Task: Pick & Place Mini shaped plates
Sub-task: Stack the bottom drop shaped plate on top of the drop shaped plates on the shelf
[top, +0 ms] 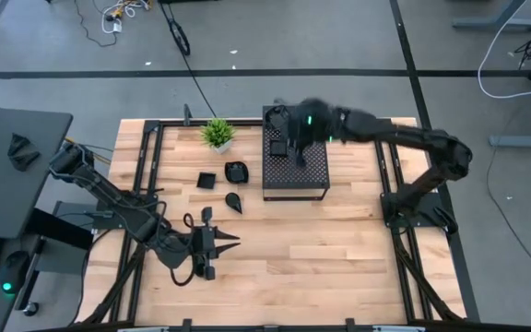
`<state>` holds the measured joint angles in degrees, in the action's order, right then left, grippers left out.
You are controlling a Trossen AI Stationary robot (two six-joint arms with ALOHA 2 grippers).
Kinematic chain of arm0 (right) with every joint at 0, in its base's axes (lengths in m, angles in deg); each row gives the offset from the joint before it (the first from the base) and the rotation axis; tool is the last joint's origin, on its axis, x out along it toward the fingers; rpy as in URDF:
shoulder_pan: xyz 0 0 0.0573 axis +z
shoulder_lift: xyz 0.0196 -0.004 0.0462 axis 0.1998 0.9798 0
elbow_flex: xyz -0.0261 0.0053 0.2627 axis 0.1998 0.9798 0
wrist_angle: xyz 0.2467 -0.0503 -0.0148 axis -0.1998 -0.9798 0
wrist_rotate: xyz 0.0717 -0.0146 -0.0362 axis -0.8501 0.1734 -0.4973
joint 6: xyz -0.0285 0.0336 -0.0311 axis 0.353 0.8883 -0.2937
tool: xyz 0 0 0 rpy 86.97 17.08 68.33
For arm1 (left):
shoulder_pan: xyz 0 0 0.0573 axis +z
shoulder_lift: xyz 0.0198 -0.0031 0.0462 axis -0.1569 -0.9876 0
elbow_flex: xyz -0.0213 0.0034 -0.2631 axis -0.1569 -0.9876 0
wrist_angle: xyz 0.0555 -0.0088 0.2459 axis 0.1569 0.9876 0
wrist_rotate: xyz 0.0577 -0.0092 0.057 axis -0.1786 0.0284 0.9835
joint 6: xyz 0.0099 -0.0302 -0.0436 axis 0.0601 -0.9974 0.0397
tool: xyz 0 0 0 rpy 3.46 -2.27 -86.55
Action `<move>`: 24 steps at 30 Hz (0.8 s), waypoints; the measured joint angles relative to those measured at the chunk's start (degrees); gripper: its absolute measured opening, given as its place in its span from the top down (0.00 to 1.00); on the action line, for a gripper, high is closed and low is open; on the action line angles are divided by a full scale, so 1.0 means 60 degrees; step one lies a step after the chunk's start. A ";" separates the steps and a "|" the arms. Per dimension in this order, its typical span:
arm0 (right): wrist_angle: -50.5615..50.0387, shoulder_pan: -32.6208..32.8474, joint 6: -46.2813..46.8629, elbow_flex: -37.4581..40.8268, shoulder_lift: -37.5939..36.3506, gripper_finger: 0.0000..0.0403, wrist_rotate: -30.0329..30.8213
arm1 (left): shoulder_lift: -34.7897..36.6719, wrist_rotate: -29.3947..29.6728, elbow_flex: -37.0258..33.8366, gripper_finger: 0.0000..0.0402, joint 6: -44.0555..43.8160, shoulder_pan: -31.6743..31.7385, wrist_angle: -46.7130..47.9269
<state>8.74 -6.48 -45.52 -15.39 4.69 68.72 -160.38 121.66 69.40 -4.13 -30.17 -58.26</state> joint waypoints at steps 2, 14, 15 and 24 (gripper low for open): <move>0.0016 0.1038 0.0281 0.0000 -0.0083 1.00 0.0411 | 0.0000 -0.0003 0.0000 0.85 0.0027 -0.0165 0.0017; 0.3143 0.6635 0.2518 0.1401 0.0263 0.99 0.3118 | 0.0000 0.0390 0.0000 0.85 0.0421 -0.1724 0.0392; 0.3792 0.6896 0.2668 0.1808 0.0263 0.99 0.3152 | 0.0003 0.0398 0.0000 0.85 0.0386 -0.1822 0.0539; 0.9693 0.7906 0.5016 0.5416 0.0311 0.98 0.3178 | 0.0001 0.0258 0.0004 0.85 -0.2216 -0.2263 0.2869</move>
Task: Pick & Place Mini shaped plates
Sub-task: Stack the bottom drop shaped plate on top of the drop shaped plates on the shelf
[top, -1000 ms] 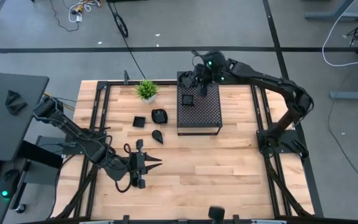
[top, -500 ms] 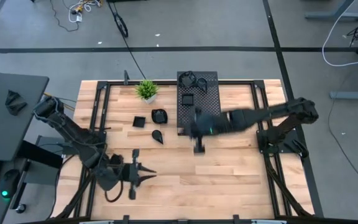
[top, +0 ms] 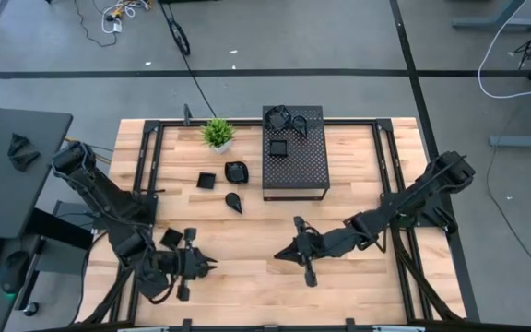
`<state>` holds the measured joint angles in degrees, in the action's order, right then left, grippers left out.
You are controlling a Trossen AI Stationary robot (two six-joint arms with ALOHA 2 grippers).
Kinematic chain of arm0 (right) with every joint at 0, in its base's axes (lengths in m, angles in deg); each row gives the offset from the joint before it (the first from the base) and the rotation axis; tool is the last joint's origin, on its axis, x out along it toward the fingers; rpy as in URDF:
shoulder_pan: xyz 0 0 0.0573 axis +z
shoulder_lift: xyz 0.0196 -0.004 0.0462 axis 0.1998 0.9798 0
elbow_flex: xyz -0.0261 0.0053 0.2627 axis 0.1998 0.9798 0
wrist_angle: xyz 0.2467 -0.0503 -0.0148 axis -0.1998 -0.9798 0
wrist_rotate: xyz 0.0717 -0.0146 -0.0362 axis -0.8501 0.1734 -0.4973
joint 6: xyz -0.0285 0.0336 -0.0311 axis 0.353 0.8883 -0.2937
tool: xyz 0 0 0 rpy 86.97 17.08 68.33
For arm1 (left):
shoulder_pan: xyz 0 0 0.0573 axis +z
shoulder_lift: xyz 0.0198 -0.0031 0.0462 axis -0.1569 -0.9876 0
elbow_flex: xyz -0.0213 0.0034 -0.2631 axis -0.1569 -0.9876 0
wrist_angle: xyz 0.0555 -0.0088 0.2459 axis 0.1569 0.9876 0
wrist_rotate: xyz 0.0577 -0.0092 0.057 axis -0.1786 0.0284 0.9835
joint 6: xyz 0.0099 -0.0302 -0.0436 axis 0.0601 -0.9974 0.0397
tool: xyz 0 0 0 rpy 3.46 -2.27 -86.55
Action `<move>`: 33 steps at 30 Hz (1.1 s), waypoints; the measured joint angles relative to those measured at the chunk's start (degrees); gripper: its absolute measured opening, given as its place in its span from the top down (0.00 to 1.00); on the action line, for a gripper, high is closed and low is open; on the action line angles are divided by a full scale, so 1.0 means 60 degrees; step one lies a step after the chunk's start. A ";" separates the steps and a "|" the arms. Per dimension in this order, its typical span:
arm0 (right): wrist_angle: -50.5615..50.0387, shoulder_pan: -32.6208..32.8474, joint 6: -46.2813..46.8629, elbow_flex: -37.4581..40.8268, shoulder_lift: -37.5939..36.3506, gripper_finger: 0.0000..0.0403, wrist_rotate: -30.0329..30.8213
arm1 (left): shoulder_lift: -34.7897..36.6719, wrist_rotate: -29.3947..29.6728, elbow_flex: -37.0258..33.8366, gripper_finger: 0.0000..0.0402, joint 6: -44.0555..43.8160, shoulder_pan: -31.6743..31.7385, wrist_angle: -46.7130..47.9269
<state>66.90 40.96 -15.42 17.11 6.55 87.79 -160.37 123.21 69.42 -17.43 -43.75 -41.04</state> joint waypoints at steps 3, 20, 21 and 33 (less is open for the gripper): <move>0.1116 0.0014 0.0780 0.0803 0.0003 0.98 0.0233 | 0.0000 -0.0186 0.0000 0.85 -0.1400 0.0072 0.0529; 0.2111 -0.0023 0.1151 0.1815 0.0003 0.98 0.1928 | 0.0001 -0.4039 0.0002 0.50 -0.2509 -0.0049 0.2733; 0.2113 -0.0039 0.1119 0.1815 0.0003 0.98 0.1930 | 0.0002 -0.4125 0.0001 0.49 -0.2260 -0.0107 0.2837; 0.2269 -0.0124 0.1041 0.1815 0.0003 0.98 0.1932 | -0.0101 -0.6737 0.0004 0.37 0.0916 0.0638 0.2847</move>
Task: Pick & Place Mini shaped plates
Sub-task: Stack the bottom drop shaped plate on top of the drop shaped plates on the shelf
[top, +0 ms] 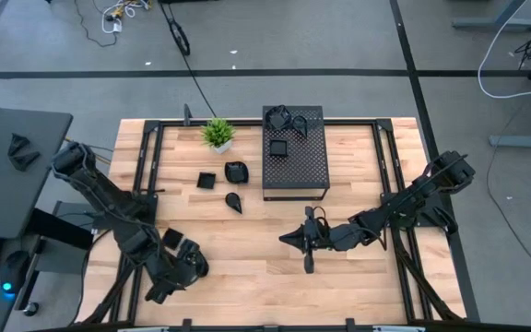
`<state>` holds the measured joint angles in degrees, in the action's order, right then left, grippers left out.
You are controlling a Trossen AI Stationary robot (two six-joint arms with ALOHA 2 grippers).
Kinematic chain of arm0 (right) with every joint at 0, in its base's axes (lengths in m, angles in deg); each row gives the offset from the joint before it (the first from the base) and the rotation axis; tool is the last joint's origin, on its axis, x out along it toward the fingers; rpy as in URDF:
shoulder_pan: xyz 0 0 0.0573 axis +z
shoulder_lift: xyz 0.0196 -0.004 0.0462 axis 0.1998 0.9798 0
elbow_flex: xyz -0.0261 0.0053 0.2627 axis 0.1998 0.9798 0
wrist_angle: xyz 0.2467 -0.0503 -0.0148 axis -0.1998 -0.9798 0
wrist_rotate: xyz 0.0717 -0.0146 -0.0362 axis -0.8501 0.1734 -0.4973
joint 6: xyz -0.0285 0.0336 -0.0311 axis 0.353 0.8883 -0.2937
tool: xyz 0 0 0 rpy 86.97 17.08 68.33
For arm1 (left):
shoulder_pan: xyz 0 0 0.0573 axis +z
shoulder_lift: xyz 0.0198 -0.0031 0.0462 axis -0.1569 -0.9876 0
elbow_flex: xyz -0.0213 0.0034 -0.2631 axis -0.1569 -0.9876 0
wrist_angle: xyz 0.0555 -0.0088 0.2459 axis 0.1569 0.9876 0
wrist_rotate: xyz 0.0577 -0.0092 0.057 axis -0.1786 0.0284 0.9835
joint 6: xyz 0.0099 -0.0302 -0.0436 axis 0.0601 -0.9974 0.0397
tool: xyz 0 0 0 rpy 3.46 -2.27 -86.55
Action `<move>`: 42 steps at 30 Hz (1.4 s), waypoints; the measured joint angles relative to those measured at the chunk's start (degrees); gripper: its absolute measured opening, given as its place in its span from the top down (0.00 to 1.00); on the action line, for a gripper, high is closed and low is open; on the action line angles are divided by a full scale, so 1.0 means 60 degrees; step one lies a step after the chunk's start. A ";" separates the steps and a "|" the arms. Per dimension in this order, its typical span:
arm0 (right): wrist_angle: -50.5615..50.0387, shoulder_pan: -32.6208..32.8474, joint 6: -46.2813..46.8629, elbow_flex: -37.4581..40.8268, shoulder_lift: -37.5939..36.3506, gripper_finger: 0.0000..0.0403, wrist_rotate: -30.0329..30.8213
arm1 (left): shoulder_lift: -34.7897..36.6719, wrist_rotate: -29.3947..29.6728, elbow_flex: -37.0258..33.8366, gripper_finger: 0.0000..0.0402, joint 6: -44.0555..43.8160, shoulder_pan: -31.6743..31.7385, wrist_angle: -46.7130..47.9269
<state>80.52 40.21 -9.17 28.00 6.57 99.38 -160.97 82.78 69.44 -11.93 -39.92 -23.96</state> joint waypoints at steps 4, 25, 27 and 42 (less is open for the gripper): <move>0.0018 -0.0040 -0.0017 0.0000 0.0000 0.98 0.0000 | -0.0226 -0.0070 0.0000 0.36 0.1531 0.0367 -0.0198; 0.0065 -0.0323 0.0763 0.0000 0.0000 0.98 0.0000 | -0.1058 0.0071 0.0007 0.31 0.6714 0.1249 0.0206; 0.0084 -0.0358 0.0764 0.0000 0.0000 0.98 0.0000 | -0.1129 0.0003 -0.0004 0.29 0.6726 0.1344 0.0343; 0.0192 -0.0375 0.0705 0.0004 0.0004 0.98 -0.0004 | -0.2416 -0.0659 -0.0007 0.25 0.7007 0.2103 0.0767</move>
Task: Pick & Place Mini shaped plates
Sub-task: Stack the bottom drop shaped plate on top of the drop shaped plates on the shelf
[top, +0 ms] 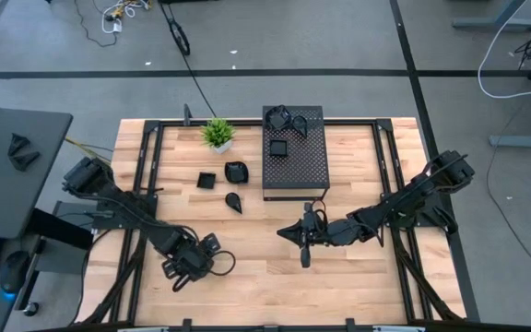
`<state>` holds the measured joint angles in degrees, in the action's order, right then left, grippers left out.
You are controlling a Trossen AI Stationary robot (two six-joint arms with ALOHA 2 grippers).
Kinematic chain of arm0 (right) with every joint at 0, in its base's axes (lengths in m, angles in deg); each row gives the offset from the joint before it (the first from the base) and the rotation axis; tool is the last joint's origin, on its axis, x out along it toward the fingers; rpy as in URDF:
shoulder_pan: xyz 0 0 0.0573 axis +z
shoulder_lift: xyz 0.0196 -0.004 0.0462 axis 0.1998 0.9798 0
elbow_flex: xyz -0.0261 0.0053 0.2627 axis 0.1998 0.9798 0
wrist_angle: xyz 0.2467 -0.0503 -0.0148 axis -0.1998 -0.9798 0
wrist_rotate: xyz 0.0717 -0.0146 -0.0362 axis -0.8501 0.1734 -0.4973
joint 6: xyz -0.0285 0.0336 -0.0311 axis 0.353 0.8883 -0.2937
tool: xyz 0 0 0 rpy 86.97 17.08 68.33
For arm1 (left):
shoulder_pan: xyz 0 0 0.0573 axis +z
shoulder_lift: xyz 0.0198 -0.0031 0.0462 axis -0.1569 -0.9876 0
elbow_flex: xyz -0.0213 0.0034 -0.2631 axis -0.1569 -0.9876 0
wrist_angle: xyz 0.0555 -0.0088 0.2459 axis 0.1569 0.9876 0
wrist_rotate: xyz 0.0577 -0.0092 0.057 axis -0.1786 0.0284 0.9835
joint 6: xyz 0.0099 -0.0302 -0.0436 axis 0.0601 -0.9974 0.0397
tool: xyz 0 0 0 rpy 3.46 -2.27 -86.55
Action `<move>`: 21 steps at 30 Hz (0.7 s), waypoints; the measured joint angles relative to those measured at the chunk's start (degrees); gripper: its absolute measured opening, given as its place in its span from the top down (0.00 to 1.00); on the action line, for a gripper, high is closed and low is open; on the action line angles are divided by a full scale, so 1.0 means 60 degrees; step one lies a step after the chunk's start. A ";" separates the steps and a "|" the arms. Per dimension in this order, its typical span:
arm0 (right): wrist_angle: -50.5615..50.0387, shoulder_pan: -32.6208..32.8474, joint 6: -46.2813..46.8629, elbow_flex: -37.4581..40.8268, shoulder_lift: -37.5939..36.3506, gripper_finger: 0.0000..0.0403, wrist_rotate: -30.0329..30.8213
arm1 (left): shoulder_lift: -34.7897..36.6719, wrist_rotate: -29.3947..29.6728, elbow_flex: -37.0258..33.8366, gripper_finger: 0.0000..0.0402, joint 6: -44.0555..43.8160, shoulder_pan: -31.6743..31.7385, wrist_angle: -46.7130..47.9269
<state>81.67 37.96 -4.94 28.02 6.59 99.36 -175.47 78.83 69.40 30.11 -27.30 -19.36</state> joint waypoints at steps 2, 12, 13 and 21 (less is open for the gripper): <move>0.0000 0.0000 -0.0008 0.0000 0.0000 0.98 0.0000 | -0.0101 0.0007 0.0000 0.25 -0.0010 0.0066 0.0356; -0.0022 0.0000 -0.0015 0.0000 0.0000 0.98 -0.0002 | -0.0225 -0.1021 0.0000 0.26 -0.1543 0.0112 0.0943; -0.0022 0.0002 -0.0015 0.0000 0.0000 0.98 0.0000 | -0.0220 -0.1094 0.0000 0.27 -0.1890 0.0043 0.0939; -0.0033 0.0003 -0.0266 0.0000 0.0000 0.98 -0.0003 | -0.0220 -0.1894 0.0000 0.32 -0.4975 -0.0938 0.0353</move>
<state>81.47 37.98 -6.54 28.02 6.59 99.34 -176.79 67.46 69.40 0.26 -32.93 -17.24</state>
